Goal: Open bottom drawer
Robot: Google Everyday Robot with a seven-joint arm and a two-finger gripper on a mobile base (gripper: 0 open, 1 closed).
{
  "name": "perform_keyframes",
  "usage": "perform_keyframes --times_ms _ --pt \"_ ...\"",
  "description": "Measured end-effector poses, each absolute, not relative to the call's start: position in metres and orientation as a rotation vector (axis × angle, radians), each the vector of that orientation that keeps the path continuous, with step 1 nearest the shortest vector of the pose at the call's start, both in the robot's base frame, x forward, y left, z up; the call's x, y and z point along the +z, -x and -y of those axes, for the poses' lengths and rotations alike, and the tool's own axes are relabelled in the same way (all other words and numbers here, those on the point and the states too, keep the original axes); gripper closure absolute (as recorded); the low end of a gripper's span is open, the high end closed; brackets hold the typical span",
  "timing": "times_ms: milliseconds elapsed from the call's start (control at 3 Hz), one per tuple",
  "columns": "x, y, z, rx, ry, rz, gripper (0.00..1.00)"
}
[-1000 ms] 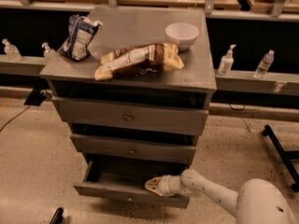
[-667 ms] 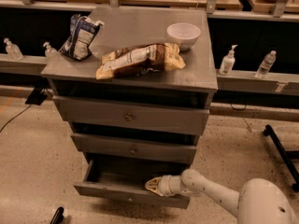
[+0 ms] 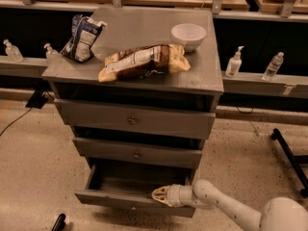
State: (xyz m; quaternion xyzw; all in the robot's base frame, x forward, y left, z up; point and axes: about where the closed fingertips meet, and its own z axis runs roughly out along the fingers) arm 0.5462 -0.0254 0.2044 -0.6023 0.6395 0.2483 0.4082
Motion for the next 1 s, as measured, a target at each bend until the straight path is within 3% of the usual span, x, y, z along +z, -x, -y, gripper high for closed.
perform_keyframes --times_ms 667,1000 --pt "0.218 -0.576 0.045 0.547 1.490 -1.601 1.00" --pt "0.201 -0.588 0.034 0.603 1.508 -1.646 1.00"
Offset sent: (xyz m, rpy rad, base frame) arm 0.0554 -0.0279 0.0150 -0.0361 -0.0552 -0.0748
